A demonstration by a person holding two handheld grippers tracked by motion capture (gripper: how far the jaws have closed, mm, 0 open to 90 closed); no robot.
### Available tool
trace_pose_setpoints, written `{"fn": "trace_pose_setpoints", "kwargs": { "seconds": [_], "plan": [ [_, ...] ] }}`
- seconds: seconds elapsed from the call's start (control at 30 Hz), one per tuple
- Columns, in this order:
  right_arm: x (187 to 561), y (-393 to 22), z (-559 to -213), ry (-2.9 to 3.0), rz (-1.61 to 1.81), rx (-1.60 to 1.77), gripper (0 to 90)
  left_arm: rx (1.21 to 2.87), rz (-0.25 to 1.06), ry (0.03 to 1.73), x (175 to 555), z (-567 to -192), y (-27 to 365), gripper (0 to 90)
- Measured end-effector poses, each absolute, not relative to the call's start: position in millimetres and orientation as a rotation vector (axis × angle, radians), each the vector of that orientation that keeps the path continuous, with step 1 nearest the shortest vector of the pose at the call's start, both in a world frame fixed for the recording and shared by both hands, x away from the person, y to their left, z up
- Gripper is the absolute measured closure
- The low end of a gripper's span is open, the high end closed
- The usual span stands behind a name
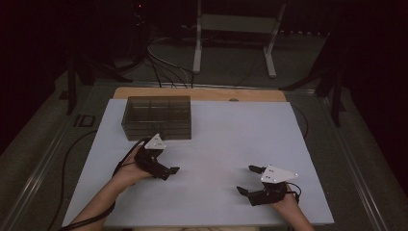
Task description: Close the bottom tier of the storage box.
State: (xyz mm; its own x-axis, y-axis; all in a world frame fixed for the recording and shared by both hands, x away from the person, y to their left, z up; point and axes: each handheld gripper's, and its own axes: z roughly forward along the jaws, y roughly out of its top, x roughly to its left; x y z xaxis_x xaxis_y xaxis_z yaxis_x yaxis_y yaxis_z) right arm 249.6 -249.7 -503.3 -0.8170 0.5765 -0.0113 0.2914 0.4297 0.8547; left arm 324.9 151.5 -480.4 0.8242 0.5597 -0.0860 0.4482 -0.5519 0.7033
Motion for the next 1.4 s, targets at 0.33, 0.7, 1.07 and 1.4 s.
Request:
{"fn": "trace_pose_setpoints", "kwargs": {
  "seconds": [0.33, 0.7, 1.07, 1.4],
  "plan": [
    [250, -250, -503, 2.386, 1.335, 0.75, 13.6, 2.246, 0.187, 0.699, 311, -482, 155, 0.0],
    [249, -249, -503, 2.386, 1.332, 0.747, 13.5, 2.257, 0.183, 0.673, 293, -486, 163, 0.0],
    [249, -249, -503, 2.385, 1.335, 0.75, 13.5, 2.256, 0.163, 0.671, 276, -492, 178, 0.0],
    [249, -249, -503, 2.385, 1.333, 0.748, 13.5, 2.25, 0.163, 0.705, 266, -495, 192, 0.0]
  ]
}}
